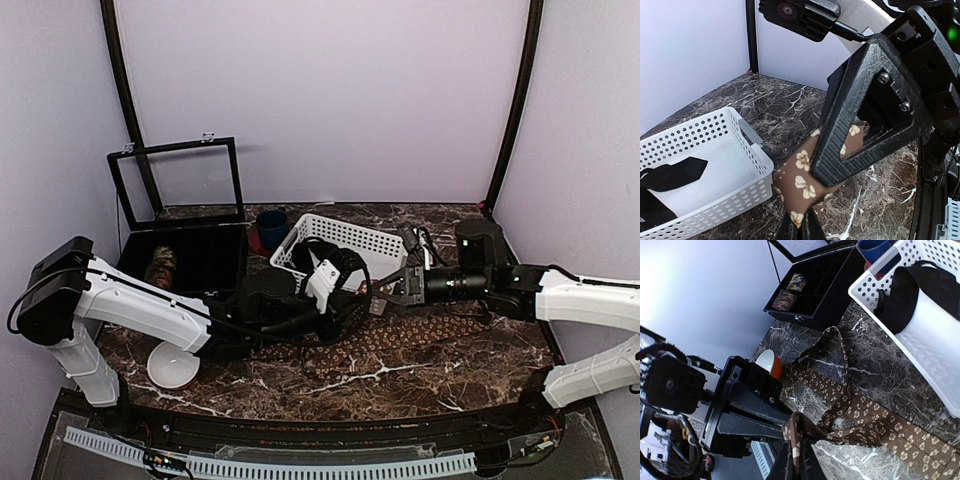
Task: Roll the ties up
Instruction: Flatten out the tie at the center of the board.
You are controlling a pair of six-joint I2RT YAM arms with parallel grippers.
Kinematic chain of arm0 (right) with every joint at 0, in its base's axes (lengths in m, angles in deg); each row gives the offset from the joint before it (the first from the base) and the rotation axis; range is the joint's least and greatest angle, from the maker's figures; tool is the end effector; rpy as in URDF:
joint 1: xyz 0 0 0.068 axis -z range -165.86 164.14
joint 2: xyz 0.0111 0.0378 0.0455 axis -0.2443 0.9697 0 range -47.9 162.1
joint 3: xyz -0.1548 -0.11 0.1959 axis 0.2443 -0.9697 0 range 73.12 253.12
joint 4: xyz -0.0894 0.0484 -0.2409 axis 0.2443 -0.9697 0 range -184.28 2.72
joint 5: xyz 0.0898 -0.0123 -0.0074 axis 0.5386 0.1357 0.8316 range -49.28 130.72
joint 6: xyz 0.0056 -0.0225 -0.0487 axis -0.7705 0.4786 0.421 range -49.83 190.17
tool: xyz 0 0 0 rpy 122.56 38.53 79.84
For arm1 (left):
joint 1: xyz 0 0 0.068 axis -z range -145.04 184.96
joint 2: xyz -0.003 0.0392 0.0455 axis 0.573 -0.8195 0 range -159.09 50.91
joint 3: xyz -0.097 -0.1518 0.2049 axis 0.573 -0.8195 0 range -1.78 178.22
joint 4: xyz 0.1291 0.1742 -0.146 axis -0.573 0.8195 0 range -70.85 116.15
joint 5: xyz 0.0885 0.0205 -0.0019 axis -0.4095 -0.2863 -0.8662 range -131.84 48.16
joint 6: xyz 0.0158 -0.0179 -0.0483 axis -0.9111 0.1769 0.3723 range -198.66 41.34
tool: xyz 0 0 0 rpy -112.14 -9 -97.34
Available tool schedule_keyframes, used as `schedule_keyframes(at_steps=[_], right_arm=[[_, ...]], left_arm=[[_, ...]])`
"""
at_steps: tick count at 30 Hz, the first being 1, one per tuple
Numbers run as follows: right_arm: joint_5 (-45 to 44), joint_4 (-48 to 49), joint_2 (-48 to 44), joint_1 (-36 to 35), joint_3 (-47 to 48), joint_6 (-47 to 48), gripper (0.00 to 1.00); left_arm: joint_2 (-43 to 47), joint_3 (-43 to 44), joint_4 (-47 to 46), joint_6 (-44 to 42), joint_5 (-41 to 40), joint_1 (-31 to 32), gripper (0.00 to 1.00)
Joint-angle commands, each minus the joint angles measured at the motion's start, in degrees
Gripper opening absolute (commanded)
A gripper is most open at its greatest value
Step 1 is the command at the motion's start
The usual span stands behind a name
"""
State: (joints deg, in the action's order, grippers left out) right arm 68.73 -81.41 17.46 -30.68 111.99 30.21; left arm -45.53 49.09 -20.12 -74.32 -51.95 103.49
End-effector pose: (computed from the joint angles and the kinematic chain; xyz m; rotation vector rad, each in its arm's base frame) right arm 0.1688 0.1914 0.2608 -0.4611 2.1284 1.3967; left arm 0.1419 -0.3441 0.2309 0.8073 1.5463 -0.8014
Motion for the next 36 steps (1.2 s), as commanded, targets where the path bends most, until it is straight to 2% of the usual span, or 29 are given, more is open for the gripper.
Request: schedule_keyframes(at_steps=[1, 2, 4, 6, 7, 9, 14, 21, 26, 33, 36], right_arm=[[0.2, 0.4, -1.0, 0.2, 1.8, 0.4, 0.00], [0.2, 0.1, -1.0, 0.2, 1.8, 0.5, 0.00], [0.5, -0.8, -1.5, 0.2, 1.9, 0.9, 0.00], [1.1, -2.2, -2.2, 0.3, 2.0, 1.7, 0.00], [1.3, -3.3, -2.8, 0.2, 2.1, 2.3, 0.00], [2.8, -5.6, -3.3, 0.3, 2.9, 3.9, 0.00], [10.3, -11.8, -3.0, 0.2, 5.1, 8.0, 0.00], [16.0, -20.1, -3.0, 0.1, 8.9, 14.0, 0.00], [17.0, -23.8, -3.0, 0.0, 10.7, 16.8, 0.00], [18.3, -25.0, -2.5, -0.1, 11.1, 18.7, 0.00], [18.9, -25.1, -2.4, -0.1, 11.0, 19.1, 0.00]], left_arm=[[0.5, 1.2, -1.8, 0.2, 0.6, 0.3, 0.00], [0.6, 1.3, -1.6, -0.1, 0.9, 0.2, 0.00], [1.2, 1.4, -0.1, -3.1, 2.8, 0.2, 0.23], [2.9, 0.8, 2.0, -6.8, 4.3, 0.2, 0.52], [4.2, -0.4, 2.3, -8.9, 5.4, 0.0, 0.62], [7.1, -3.6, 2.3, -12.3, 9.7, -1.3, 0.70], [11.6, -7.5, 2.1, -19.7, 23.3, -6.0, 0.72], [8.0, -3.9, 3.0, -26.0, 33.5, -7.0, 0.71], [5.2, -1.5, 1.4, -24.8, 39.0, -7.0, 0.67], [2.7, -1.0, -4.6, -19.5, 43.2, -7.0, 0.53], [1.0, 0.1, -6.2, -16.9, 44.3, -7.0, 0.54]])
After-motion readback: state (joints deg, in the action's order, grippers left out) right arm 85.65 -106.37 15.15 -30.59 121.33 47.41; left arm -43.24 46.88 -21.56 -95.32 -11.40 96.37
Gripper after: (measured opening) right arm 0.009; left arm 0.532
